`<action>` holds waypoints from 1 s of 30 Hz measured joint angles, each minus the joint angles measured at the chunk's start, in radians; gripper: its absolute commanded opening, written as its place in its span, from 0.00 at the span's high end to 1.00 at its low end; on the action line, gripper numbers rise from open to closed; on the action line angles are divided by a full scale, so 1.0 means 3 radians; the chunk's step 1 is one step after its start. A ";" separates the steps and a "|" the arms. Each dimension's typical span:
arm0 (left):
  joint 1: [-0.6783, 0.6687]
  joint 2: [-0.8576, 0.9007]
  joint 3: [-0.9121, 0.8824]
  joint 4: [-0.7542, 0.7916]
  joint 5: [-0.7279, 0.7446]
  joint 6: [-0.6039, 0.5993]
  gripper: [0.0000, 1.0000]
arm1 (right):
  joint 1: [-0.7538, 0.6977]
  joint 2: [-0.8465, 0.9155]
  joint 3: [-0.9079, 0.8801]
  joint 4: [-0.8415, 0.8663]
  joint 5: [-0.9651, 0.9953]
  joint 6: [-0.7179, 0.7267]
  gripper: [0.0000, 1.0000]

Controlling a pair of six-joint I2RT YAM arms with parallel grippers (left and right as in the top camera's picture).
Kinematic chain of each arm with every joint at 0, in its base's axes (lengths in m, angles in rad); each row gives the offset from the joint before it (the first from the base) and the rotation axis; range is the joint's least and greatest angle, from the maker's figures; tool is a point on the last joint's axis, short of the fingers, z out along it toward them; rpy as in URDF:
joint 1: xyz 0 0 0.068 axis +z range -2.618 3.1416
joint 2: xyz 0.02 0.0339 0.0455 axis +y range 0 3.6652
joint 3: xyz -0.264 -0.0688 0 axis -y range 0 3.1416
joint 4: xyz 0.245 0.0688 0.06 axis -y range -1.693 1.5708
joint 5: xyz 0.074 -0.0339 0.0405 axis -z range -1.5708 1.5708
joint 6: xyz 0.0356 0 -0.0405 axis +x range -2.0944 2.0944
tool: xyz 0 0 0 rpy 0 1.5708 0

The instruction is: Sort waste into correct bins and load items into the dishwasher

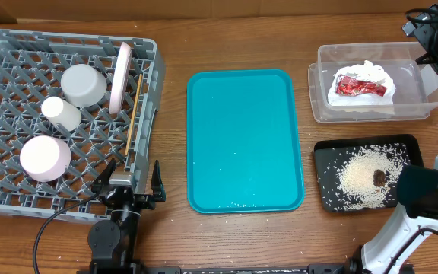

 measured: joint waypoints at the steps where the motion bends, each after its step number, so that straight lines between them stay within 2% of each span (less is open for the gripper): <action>1: 0.0000 0.0000 0.0000 0.0000 0.0000 0.0000 0.00 | 0.0000 0.0000 0.0000 0.0000 -0.0001 0.0000 0.00; 9: 0.0000 0.0000 0.0000 0.0001 0.0000 0.0000 0.00 | 0.0000 0.0000 0.0000 -0.0008 0.0120 -0.0008 0.00; 14: 0.0000 0.0000 0.0000 0.0000 0.0000 0.0000 0.00 | 0.0045 -0.0031 -0.0001 0.0225 0.0173 -0.0153 0.00; 22: 0.0000 0.0000 0.0000 0.0001 0.0000 0.0000 0.00 | 0.0374 -0.0520 -0.0001 0.0514 0.0324 -0.0373 0.00; 27: 0.0000 0.0000 0.0000 0.0000 0.0000 0.0000 0.00 | 0.0351 -0.0876 0.0001 0.0679 0.0398 -0.0406 0.00; 30: 0.0000 0.0000 0.0000 0.0000 0.0000 0.0000 0.00 | 0.0348 -0.1025 -0.0032 0.0987 0.0397 -0.0418 0.00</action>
